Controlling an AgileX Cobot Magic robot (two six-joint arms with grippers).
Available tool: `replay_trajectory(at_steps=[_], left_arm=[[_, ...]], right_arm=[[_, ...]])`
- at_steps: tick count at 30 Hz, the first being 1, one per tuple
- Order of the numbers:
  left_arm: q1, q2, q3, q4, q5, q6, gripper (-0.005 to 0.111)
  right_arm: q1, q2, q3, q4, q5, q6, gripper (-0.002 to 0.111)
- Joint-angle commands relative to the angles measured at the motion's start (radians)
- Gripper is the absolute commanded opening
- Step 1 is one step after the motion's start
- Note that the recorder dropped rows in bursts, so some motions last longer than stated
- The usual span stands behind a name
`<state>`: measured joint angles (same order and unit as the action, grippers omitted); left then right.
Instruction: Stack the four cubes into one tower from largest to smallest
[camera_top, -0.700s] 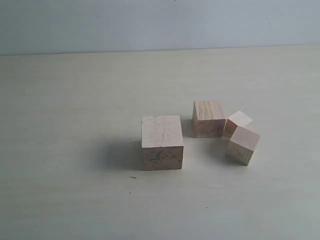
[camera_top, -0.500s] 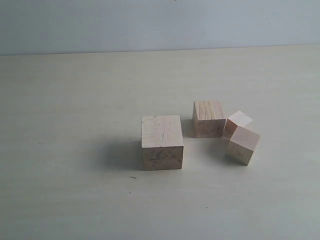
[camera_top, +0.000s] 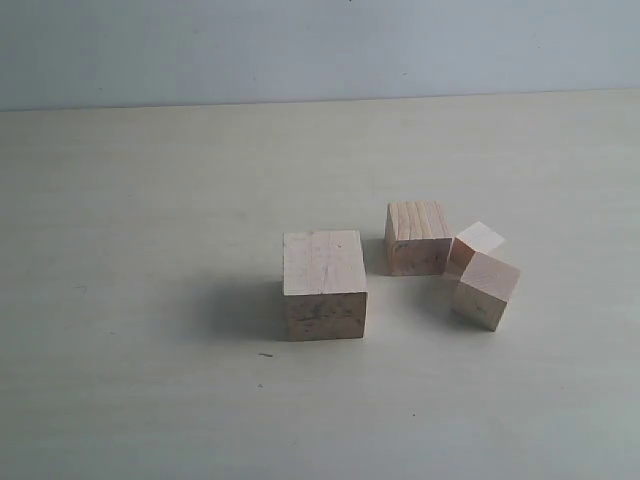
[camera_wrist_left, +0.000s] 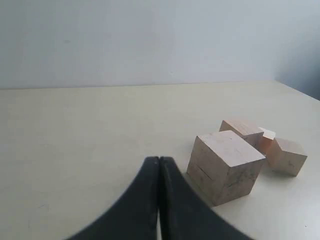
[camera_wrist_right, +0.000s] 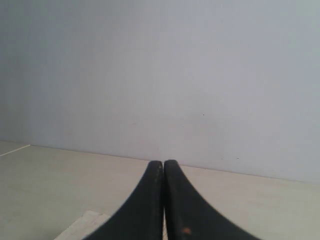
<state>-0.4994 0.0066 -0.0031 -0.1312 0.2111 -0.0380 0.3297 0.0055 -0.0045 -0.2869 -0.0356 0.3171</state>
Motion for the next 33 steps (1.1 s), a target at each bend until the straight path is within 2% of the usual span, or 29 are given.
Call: replay_trajectory(at_steps=[1,11,17,21,23,24,27,29,33], left_arm=[[0.003,-0.007,0.003,-0.002,-0.003,0.003,0.0],[0.003,-0.007,0.003,-0.002,-0.003,0.003,0.0],[0.003,-0.007,0.003,-0.002,-0.003,0.003,0.0],[0.003,-0.007,0.003,-0.002,-0.003,0.003,0.0],[0.003,-0.007,0.003,-0.002,-0.003,0.003,0.0],[0.003,-0.007,0.003,-0.002,-0.003,0.003,0.0],[0.003,-0.007,0.003,-0.002,-0.003,0.003,0.0],[0.003,-0.007,0.003,-0.002,-0.003,0.003,0.0],[0.003,-0.007,0.003,-0.002,-0.003,0.003,0.0]], right_arm=[[-0.005,-0.005,0.004,0.001,-0.016,0.002,0.0],[-0.005,-0.005,0.004,0.001,-0.039,0.002,0.0],[-0.005,-0.005,0.004,0.001,-0.278,0.077,0.0],[-0.005,-0.005,0.004,0.139,-0.402,0.221,0.0],[-0.005,-0.005,-0.004,0.157,-0.335,0.267,0.0],[-0.005,-0.005,-0.038,0.155,-0.248,0.304,0.0],[-0.005,0.01,-0.198,0.15,0.159,0.343,0.0],[-0.005,0.082,-0.33,0.157,0.379,0.249,0.0],[-0.005,0.335,-0.646,0.34,0.74,-0.183,0.0]])
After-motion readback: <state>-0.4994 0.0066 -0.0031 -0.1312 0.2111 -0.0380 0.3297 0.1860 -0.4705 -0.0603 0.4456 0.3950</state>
